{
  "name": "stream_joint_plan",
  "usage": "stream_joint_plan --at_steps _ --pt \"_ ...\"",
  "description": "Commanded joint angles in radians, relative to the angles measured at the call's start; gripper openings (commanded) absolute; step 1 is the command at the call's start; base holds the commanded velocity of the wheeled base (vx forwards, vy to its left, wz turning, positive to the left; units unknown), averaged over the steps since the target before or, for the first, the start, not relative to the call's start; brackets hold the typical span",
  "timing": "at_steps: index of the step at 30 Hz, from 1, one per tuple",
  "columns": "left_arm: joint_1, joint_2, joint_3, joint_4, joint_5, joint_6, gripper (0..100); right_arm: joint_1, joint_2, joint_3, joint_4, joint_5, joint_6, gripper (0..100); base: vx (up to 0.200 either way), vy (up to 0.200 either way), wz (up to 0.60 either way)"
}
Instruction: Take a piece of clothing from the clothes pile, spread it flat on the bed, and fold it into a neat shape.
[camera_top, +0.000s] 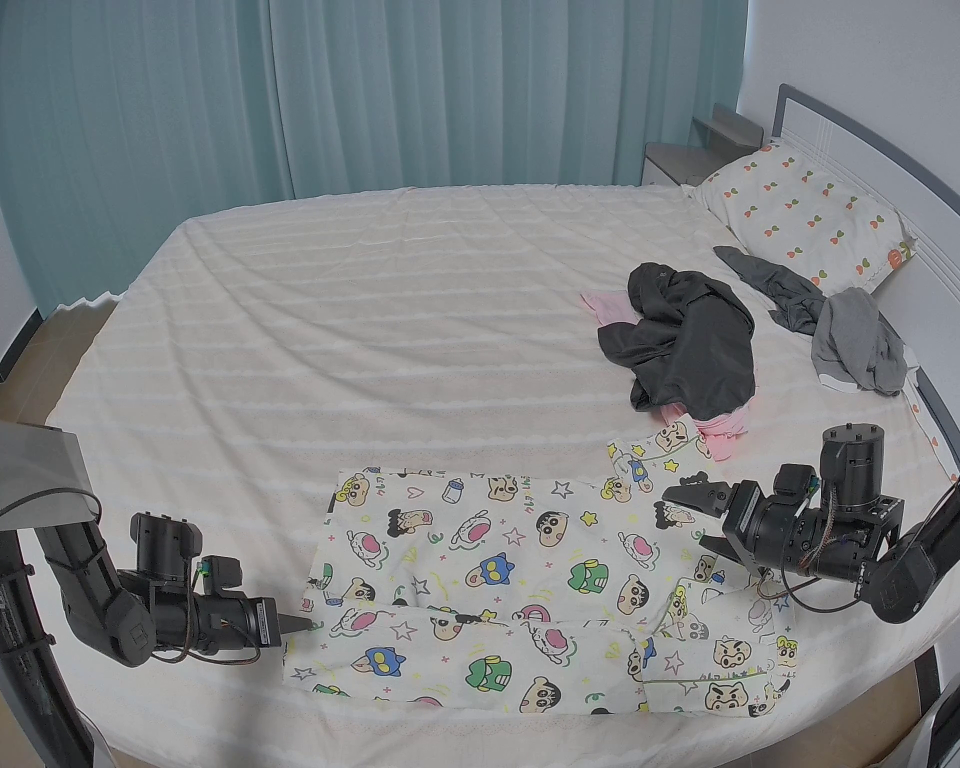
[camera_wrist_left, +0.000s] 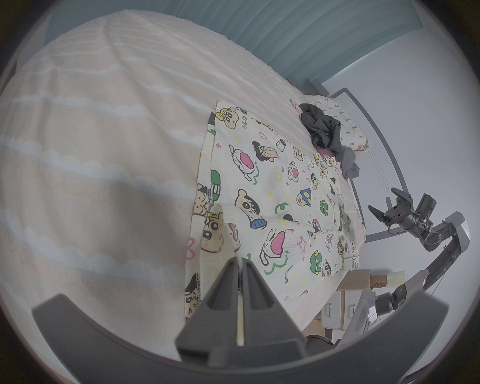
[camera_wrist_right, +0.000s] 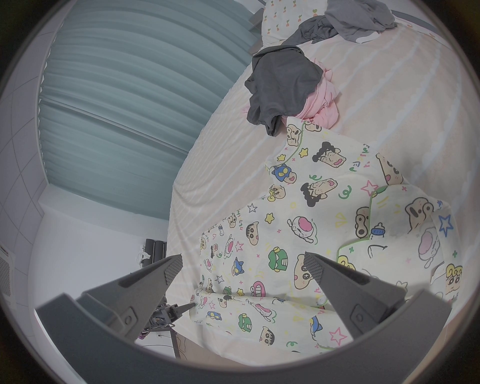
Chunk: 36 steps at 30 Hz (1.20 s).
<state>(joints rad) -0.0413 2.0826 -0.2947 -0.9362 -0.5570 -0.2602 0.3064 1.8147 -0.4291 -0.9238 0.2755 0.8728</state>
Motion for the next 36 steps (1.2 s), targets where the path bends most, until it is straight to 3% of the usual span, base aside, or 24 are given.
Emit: stream_joint_plan --at_steps 1,8,9,26,36 --pt "0.001 -0.022 0.0 -0.003 0.0 -0.001 0 0.0 0.002 0.0 0.0 -0.001 0.0 100 0.0 0.0 0.0" --pt "-0.005 0.033 -0.031 -0.013 0.002 -0.001 0 -0.001 -0.002 0.0 0.0 -0.001 0.0 100 0.0 0.0 0.0" --pt "-0.006 0.04 -0.035 -0.015 0.002 -0.001 100 -0.001 -0.002 0.0 -0.001 -0.001 0.0 100 0.0 0.0 0.0" --pt "-0.08 0.082 -0.095 -0.038 0.003 -0.008 100 0.0 0.003 0.003 0.0 -0.001 -0.001 100 0.0 0.0 0.0" --pt "-0.026 0.071 -0.095 -0.058 0.075 0.012 100 0.0 0.002 0.009 0.0 -0.001 -0.001 100 0.0 0.0 0.0"
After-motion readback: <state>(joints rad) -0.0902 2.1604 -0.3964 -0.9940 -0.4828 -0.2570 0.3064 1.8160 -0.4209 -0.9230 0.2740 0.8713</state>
